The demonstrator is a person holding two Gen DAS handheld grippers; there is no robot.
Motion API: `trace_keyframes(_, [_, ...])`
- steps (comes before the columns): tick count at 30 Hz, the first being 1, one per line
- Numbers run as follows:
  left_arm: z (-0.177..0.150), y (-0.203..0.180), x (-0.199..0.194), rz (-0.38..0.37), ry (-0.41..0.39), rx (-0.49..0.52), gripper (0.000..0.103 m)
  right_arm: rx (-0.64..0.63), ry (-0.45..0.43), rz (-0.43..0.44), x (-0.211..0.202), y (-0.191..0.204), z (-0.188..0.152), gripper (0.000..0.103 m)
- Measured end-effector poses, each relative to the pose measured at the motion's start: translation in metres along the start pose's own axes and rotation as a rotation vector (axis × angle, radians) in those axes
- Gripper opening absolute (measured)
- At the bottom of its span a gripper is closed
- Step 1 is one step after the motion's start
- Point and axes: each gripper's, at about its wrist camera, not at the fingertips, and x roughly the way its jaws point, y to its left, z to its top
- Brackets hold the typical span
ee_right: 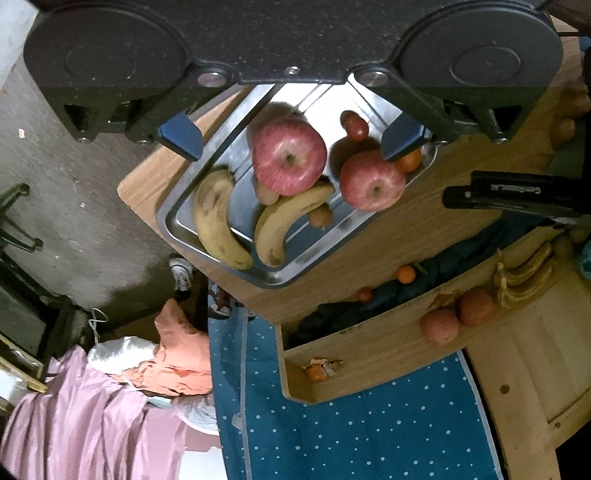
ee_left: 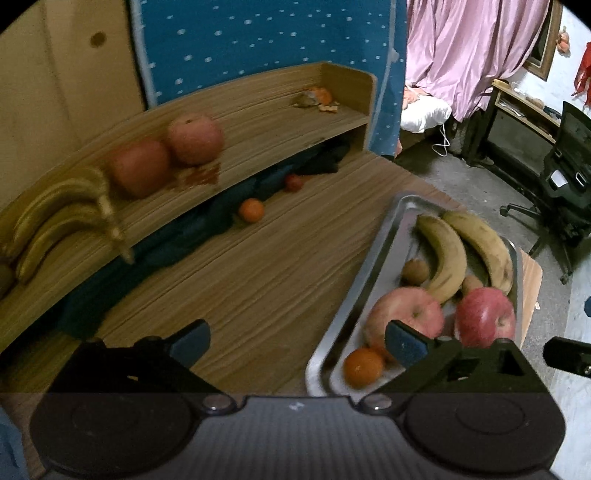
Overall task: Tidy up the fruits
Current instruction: 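Move both open tools away from the tray back toward the lower shelf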
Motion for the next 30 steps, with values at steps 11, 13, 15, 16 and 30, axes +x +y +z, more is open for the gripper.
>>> trace_keyframes(11, [-0.036,0.043,-0.013,-0.015,0.026,-0.022,0.103,0.048,0.073,-0.103,-0.006,0.039,-0.039,0.102])
trace_keyframes(13, [-0.042,0.048,-0.013,-0.019,0.03,-0.036,0.103,0.065,0.099,-0.105,-0.005,0.044,-0.046,0.102])
trace_keyframes(15, [-0.047,0.054,-0.014,-0.02,0.037,-0.054,0.103,0.069,0.124,-0.092,-0.003,0.05,-0.05,0.102])
trace_keyframes(16, [-0.049,0.057,-0.015,-0.018,0.037,-0.065,0.103,0.062,0.133,-0.087,-0.003,0.053,-0.051,0.102])
trace_keyframes(30, [-0.059,0.082,-0.028,0.02,0.025,-0.138,0.103,-0.085,0.14,0.003,0.008,0.098,-0.029,0.102])
